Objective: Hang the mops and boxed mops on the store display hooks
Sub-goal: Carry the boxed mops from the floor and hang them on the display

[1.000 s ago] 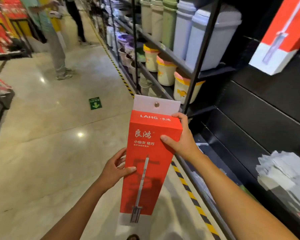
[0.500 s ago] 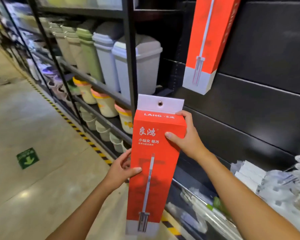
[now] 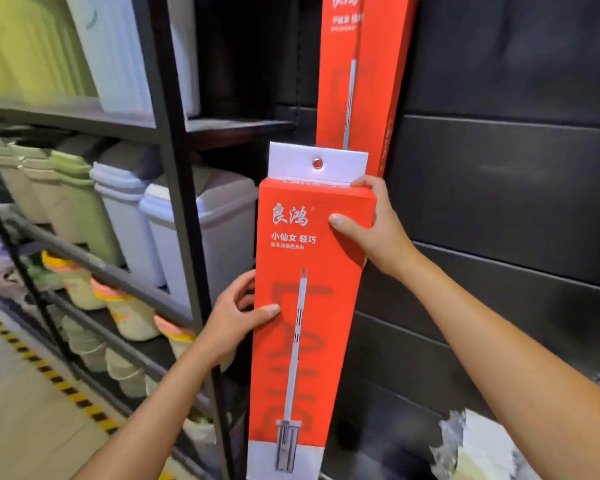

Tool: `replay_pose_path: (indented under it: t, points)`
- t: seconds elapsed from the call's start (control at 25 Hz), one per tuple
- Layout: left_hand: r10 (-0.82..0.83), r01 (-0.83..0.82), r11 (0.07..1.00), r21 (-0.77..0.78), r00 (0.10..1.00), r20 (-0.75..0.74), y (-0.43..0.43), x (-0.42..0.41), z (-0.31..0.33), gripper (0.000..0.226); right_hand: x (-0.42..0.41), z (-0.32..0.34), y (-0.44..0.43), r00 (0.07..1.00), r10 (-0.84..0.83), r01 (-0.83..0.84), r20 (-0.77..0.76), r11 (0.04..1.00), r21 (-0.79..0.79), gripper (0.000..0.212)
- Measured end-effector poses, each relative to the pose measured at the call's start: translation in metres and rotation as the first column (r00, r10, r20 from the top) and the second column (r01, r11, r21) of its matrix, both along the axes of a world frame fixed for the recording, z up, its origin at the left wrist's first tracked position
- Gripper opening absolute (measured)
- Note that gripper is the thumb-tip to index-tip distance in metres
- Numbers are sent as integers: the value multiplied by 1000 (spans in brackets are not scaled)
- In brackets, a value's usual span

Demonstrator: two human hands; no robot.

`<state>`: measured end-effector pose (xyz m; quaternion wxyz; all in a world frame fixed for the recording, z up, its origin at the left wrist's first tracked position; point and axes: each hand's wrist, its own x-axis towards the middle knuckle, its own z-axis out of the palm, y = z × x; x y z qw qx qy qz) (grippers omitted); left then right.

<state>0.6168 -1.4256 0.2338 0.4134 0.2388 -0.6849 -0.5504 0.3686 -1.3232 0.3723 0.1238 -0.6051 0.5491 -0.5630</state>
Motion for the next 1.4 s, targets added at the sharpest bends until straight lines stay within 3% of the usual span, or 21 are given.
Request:
replay_pose_path:
  t: [0.36, 0.56, 0.72, 1.0, 1.2, 1.4]
  points:
    - [-109, 69, 975, -210, 977, -182, -117, -57, 114, 65, -15, 136, -69, 982, -170, 153, -79, 970, -188, 56]
    - [-135, 73, 977, -200, 938, -318, -150, -87, 154, 70, -23, 181, -87, 967, -241, 212, -80, 940, -267, 56]
    - [-194, 119, 969, -216, 909, -370, -159, -105, 184, 71, -19, 212, -87, 957, -259, 215, -129, 935, -282, 62]
    - [-257, 143, 955, -259, 835, -486, -144, -106, 221, 103, 13, 254, -51, 903, -310, 180, -297, 901, -394, 93]
    - [-330, 173, 931, -320, 772, -543, -132, -94, 237, 114, 37, 269, -32, 866, -302, 117, -399, 897, -426, 91]
    - [-370, 199, 914, -353, 765, -527, -133, -88, 254, 98, 43, 288, -36, 851, -328, 135, -409, 891, -434, 95]
